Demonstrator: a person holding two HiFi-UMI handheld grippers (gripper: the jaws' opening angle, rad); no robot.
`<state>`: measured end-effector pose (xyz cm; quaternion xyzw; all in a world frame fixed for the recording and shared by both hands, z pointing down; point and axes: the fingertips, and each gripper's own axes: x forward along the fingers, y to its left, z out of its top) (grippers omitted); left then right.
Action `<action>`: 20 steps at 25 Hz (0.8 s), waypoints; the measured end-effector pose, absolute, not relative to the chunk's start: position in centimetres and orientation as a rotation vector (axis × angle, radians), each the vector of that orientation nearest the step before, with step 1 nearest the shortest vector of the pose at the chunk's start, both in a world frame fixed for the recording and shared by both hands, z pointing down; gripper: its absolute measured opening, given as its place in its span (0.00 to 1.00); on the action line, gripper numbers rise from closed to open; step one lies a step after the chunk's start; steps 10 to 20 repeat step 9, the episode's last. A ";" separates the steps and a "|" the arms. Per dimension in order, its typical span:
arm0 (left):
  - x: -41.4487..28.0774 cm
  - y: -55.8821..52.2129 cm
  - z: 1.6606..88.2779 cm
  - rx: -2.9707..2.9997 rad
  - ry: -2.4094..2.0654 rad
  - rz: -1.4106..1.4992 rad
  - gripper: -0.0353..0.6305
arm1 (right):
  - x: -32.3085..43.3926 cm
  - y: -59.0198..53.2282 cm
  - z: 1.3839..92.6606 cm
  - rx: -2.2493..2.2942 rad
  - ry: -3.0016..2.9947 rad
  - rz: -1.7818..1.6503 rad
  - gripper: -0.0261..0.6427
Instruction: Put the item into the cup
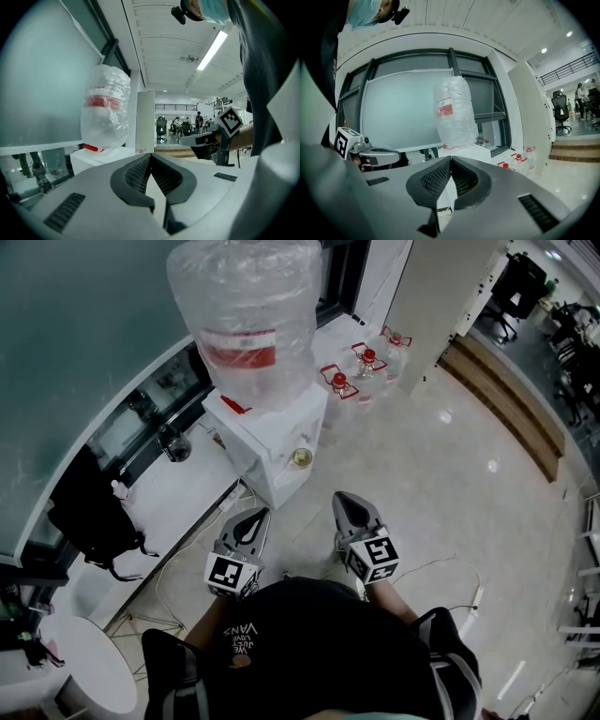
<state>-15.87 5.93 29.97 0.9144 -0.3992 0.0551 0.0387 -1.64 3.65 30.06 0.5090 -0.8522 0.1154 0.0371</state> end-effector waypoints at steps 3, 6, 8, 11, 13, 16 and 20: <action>-15.8 6.0 30.0 2.799 -1.229 0.168 0.08 | -1.7 3.6 30.0 1.562 -2.616 0.351 0.11; -15.6 5.9 30.0 2.802 -1.226 0.164 0.08 | -1.5 3.4 30.0 1.566 -2.615 0.347 0.11; -15.4 5.7 30.1 2.802 -1.225 0.161 0.08 | -1.4 3.3 30.0 1.567 -2.615 0.345 0.11; -15.4 5.6 30.1 2.803 -1.225 0.159 0.08 | -1.3 3.2 30.0 1.567 -2.615 0.345 0.10; -15.4 5.6 30.1 2.803 -1.225 0.159 0.08 | -1.3 3.2 30.0 1.567 -2.615 0.345 0.10; -15.4 5.6 30.1 2.803 -1.225 0.159 0.08 | -1.3 3.2 30.0 1.567 -2.615 0.345 0.10; -15.4 5.6 30.1 2.803 -1.225 0.159 0.08 | -1.3 3.2 30.0 1.567 -2.615 0.345 0.10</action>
